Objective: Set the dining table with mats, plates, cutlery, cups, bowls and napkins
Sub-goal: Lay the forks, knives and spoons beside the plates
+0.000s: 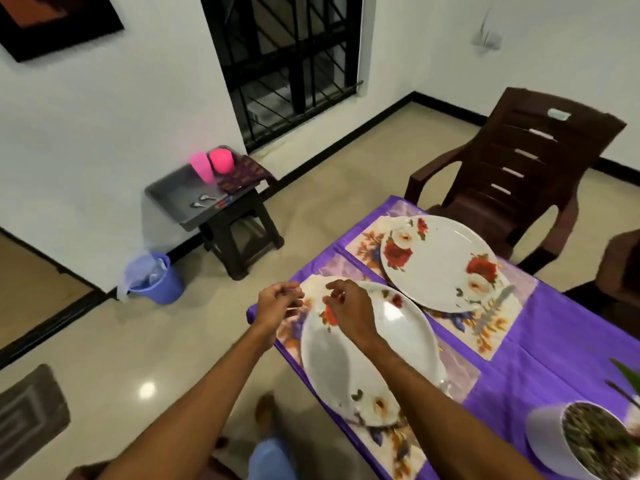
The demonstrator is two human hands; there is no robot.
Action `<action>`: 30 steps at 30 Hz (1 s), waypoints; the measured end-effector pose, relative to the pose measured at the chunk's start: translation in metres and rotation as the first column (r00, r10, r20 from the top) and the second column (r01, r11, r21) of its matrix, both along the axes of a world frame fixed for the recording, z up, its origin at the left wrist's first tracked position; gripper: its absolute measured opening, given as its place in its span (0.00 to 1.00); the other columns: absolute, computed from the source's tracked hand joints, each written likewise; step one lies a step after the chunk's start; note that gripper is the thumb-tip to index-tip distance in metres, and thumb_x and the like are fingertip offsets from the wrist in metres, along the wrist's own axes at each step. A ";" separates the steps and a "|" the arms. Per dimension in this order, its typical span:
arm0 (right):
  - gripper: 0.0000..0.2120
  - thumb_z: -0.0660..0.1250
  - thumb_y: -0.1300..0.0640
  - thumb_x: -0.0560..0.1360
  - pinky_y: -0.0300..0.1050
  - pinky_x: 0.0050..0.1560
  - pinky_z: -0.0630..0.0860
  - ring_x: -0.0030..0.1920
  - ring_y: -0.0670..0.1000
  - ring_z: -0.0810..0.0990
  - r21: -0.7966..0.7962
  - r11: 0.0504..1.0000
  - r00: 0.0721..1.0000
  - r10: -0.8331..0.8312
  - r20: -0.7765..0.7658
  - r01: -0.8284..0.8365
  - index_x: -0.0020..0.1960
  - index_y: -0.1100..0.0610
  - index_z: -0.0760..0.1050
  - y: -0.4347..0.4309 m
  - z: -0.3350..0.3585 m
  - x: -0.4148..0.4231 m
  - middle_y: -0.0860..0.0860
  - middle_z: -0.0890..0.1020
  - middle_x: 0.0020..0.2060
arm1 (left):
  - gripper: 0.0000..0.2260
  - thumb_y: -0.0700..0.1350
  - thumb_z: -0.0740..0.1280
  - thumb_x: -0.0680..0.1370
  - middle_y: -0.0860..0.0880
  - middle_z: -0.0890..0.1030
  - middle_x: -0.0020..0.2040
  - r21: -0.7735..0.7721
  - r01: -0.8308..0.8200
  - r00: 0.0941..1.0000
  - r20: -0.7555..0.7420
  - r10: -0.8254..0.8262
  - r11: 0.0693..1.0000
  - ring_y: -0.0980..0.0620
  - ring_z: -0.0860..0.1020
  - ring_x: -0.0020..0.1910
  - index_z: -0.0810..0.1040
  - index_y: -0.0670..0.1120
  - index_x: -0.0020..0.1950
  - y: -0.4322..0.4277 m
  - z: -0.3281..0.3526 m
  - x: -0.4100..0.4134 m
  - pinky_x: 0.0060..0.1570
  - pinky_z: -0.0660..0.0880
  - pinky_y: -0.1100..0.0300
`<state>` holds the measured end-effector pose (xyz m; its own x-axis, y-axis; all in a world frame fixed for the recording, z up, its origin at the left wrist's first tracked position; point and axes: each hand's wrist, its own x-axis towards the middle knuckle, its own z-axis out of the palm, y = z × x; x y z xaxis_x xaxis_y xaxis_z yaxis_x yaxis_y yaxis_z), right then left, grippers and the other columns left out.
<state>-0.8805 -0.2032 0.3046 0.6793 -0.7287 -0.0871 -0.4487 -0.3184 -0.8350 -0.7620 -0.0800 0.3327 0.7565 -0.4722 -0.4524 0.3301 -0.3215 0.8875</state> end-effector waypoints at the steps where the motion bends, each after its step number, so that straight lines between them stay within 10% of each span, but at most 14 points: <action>1: 0.12 0.73 0.55 0.76 0.40 0.54 0.79 0.50 0.48 0.82 -0.010 1.000 1.000 -0.005 -0.010 0.005 0.60 0.54 0.81 -0.001 -0.004 0.025 0.49 0.84 0.53 | 0.07 0.38 0.70 0.78 0.42 0.85 0.47 0.003 0.008 1.000 -0.009 -0.008 1.000 0.47 0.83 0.42 0.81 0.41 0.56 0.000 -0.005 0.025 0.41 0.81 0.59; 30: 0.17 0.75 0.57 0.74 0.52 0.57 0.80 0.53 0.51 0.81 0.083 0.966 0.957 0.256 -0.139 -0.247 0.62 0.55 0.79 -0.035 -0.040 0.619 0.51 0.82 0.54 | 0.06 0.38 0.69 0.78 0.45 0.86 0.46 0.164 -0.118 0.993 0.039 0.113 0.979 0.49 0.83 0.41 0.81 0.49 0.50 0.002 -0.028 0.578 0.43 0.78 0.57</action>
